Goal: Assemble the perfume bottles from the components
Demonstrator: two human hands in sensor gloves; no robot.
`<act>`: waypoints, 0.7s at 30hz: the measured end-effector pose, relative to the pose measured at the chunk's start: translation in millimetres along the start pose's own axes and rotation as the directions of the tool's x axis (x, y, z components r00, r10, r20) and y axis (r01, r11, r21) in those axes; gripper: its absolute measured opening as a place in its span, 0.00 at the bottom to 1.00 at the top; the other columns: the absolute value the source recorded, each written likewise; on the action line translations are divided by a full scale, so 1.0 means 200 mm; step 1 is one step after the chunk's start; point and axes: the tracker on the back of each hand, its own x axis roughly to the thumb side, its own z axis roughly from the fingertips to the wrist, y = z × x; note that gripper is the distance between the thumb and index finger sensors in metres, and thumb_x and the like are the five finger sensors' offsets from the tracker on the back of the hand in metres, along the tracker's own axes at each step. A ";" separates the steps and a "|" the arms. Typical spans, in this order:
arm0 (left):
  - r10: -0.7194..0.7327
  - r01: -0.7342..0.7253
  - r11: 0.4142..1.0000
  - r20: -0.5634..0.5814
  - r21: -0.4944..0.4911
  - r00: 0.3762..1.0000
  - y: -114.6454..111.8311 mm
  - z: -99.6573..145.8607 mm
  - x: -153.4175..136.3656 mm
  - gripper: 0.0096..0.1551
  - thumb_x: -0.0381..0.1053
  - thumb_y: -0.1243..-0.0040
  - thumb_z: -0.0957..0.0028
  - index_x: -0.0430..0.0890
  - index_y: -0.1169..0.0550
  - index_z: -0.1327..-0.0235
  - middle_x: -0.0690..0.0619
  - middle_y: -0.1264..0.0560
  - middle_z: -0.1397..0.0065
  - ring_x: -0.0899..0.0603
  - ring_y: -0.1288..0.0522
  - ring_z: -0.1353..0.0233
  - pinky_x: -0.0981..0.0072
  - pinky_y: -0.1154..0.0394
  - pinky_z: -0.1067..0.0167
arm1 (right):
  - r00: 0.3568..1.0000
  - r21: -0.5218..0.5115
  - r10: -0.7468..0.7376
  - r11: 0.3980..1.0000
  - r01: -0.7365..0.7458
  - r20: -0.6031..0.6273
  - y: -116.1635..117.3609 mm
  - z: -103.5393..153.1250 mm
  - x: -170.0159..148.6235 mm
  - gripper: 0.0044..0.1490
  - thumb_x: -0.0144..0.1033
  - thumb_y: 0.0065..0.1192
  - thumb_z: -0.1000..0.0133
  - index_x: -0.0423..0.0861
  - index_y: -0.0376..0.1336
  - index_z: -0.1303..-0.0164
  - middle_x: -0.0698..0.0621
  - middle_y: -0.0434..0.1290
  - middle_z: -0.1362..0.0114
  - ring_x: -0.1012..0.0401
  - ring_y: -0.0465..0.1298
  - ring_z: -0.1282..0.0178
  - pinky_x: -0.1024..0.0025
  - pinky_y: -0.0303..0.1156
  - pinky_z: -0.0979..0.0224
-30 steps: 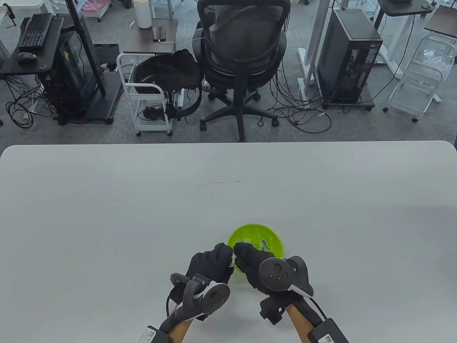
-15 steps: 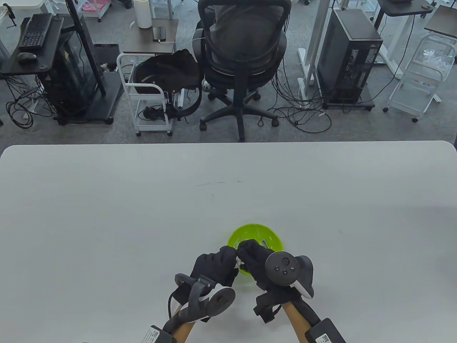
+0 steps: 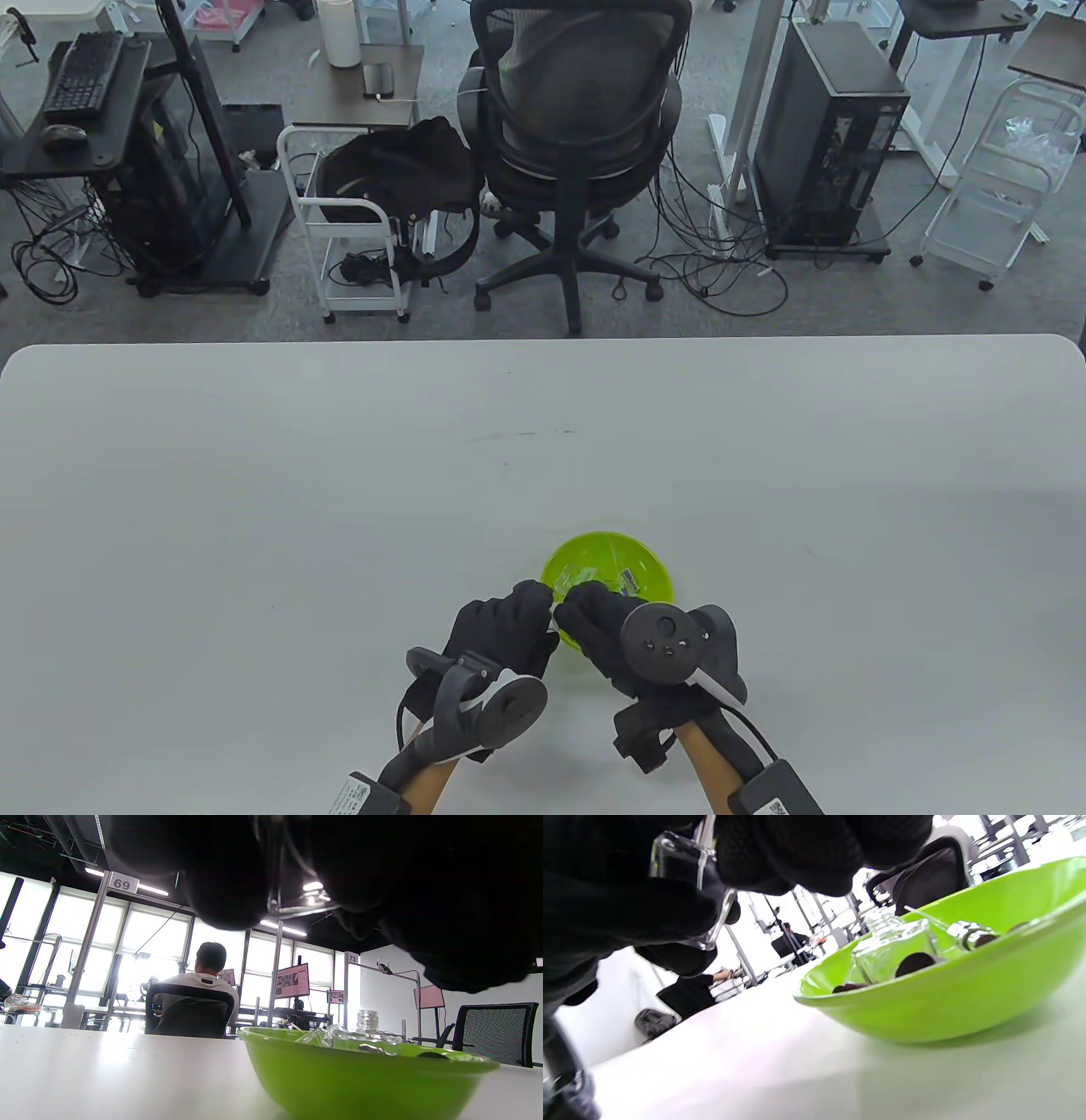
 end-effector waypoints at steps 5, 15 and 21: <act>-0.006 0.006 1.000 0.008 -0.014 1.000 -0.02 0.00 0.01 0.32 0.57 0.36 0.49 0.48 0.33 0.36 0.48 0.21 0.35 0.47 0.15 0.50 0.61 0.22 0.42 | 0.999 -0.015 -0.032 0.999 0.031 -0.023 0.01 0.00 0.04 0.34 0.48 0.44 0.30 0.45 0.47 0.18 0.44 0.70 0.32 0.64 0.77 0.45 0.60 0.75 0.30; -0.020 0.020 1.000 -0.005 -0.012 1.000 -0.02 0.00 -0.01 0.32 0.57 0.36 0.49 0.49 0.33 0.36 0.49 0.22 0.34 0.47 0.16 0.49 0.60 0.22 0.41 | 0.955 0.196 -0.295 0.937 0.289 -0.001 0.00 -0.02 -0.05 0.34 0.43 0.50 0.32 0.41 0.52 0.18 0.41 0.75 0.34 0.62 0.81 0.44 0.58 0.77 0.31; -0.022 0.022 1.000 0.008 -0.009 1.000 -0.02 -0.01 0.00 0.32 0.57 0.36 0.49 0.48 0.33 0.36 0.48 0.21 0.35 0.48 0.15 0.50 0.61 0.21 0.42 | 0.999 0.081 -0.049 0.996 0.049 -0.009 0.00 -0.02 -0.01 0.36 0.50 0.41 0.32 0.34 0.61 0.30 0.52 0.79 0.51 0.67 0.80 0.62 0.65 0.79 0.44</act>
